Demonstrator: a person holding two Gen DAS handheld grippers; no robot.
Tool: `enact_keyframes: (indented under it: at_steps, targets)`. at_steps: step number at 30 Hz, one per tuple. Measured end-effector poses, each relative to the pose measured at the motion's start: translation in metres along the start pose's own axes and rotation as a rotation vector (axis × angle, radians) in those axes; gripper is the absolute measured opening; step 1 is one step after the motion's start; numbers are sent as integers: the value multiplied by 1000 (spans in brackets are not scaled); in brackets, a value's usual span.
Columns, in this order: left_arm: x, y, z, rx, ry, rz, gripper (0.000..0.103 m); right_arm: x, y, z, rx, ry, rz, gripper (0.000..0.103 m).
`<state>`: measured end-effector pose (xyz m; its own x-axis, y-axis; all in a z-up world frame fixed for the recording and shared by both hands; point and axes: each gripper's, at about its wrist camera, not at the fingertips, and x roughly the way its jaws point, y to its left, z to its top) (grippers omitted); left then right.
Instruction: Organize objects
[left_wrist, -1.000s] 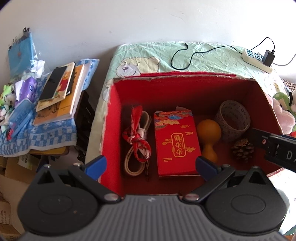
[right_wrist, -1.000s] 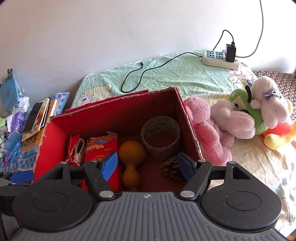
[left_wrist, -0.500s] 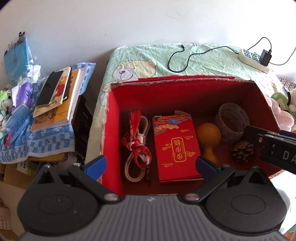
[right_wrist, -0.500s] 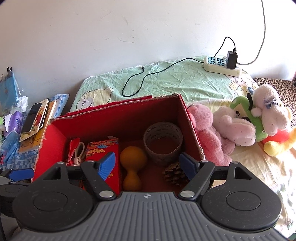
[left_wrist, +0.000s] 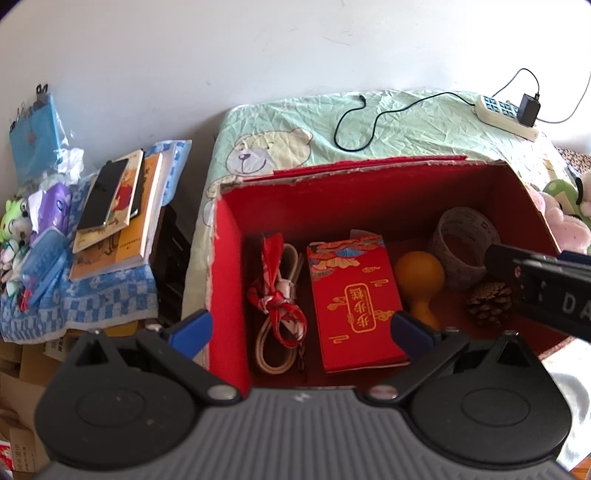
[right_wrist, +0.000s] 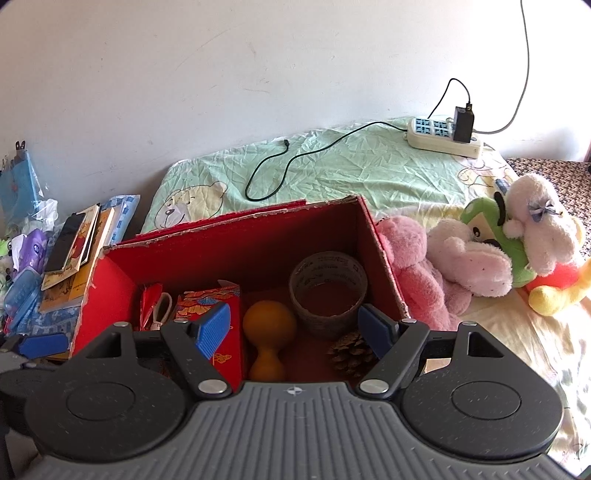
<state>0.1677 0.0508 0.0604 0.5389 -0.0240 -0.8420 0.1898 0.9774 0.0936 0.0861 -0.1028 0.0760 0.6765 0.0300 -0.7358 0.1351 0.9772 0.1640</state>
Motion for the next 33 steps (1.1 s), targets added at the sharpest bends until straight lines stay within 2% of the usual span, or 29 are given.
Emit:
enact_keyframes:
  at_steps: [9,15,29,33]
  targets:
    - [11,4,5,-15,1,-13,102,11,3,3,-16,24,5,79]
    - [11,8,4,-42,-26,-27,102,19,4,6,-18,36,10,79]
    - [18,5,4,-29,-19,-21,102,27,11,6,-43,54,10,79]
    - [18,5,4,-26,-16,-43,102,27,11,6,-40,50,9,79]
